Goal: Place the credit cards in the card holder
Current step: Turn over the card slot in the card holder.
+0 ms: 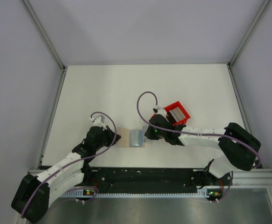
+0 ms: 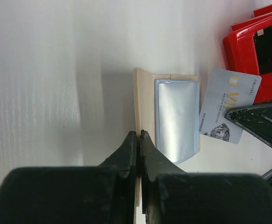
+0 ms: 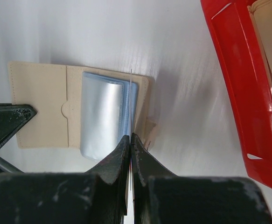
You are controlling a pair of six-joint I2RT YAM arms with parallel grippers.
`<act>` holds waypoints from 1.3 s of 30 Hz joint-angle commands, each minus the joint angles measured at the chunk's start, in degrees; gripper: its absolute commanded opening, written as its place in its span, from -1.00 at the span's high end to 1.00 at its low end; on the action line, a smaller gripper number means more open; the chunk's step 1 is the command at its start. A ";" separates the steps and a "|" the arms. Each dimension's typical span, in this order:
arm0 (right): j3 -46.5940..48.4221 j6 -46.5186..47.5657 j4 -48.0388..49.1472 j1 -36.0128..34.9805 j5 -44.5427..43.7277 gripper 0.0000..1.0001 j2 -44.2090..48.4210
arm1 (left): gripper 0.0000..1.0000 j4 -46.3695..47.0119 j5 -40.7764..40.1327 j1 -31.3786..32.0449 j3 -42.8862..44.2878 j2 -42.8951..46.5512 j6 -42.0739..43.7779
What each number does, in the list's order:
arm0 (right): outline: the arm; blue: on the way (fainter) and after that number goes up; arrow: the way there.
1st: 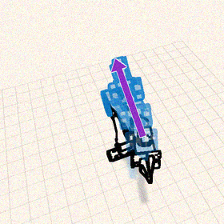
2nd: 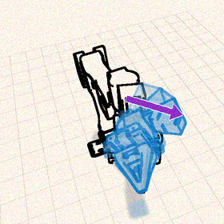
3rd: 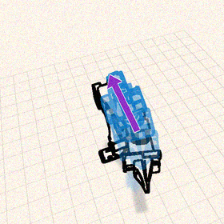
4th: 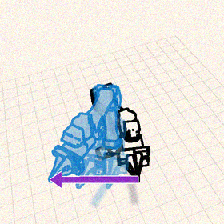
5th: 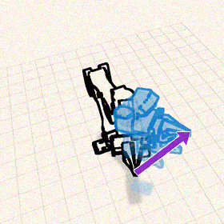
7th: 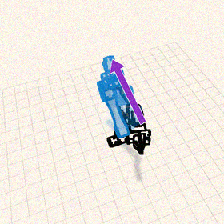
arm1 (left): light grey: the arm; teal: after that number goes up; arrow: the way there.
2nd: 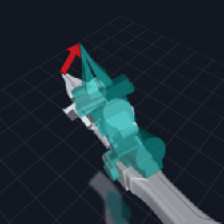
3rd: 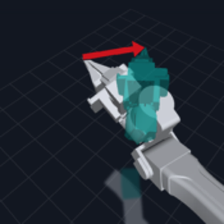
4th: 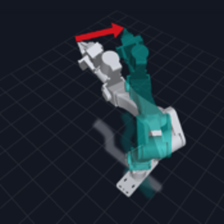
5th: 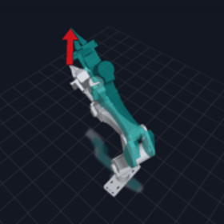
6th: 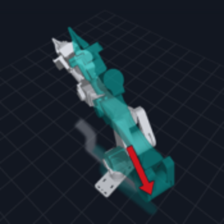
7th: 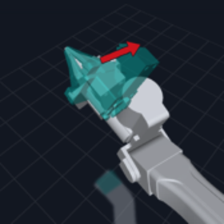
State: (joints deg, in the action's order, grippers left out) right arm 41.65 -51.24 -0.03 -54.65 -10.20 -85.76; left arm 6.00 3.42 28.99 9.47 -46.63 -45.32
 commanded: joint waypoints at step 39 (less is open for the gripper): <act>5.03 -3.51 22.43 0.60 20.56 1.00 -8.11 | 1.00 8.32 1.06 0.54 -3.85 -4.08 -4.78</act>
State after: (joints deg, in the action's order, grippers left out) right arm 45.15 -55.16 15.59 -54.19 7.38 -94.30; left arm 10.85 3.68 29.02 6.46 -50.17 -49.30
